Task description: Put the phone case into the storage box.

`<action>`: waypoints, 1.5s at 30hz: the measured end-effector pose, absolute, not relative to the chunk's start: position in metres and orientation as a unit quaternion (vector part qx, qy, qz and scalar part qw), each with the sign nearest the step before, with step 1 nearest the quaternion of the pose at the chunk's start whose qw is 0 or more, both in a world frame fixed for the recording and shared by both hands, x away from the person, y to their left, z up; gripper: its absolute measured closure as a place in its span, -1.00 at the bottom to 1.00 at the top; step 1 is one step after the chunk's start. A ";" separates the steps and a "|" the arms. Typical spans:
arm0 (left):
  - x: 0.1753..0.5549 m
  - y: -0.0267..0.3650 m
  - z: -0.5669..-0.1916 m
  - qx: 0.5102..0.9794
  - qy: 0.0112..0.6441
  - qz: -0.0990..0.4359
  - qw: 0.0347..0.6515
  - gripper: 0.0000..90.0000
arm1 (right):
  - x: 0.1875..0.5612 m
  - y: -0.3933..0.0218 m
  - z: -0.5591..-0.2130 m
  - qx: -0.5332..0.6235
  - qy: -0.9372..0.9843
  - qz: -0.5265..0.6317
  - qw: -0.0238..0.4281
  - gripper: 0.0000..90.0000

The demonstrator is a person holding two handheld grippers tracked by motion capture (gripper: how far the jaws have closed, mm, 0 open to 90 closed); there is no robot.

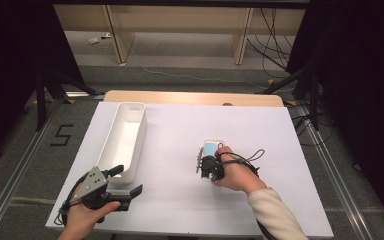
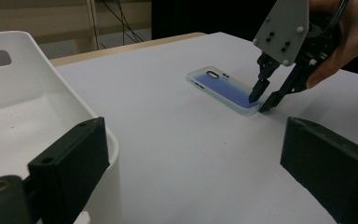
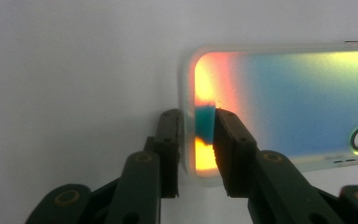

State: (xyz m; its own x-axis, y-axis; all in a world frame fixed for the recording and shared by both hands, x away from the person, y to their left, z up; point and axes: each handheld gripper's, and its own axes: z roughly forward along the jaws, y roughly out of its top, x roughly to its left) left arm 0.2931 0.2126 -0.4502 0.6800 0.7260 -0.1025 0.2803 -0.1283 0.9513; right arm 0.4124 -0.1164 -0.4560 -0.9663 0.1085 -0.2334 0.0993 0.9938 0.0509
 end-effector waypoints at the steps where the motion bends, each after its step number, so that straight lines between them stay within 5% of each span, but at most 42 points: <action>1: 0.293 0.213 -0.450 0.725 0.347 0.198 0.561 -0.85 | 0.412 -0.116 -0.456 0.054 0.992 0.017 0.116 0.66; 45: 0.293 0.212 -0.450 0.723 0.348 0.197 0.564 -0.81 | 0.412 -0.114 -0.456 0.026 0.993 0.008 0.115 0.92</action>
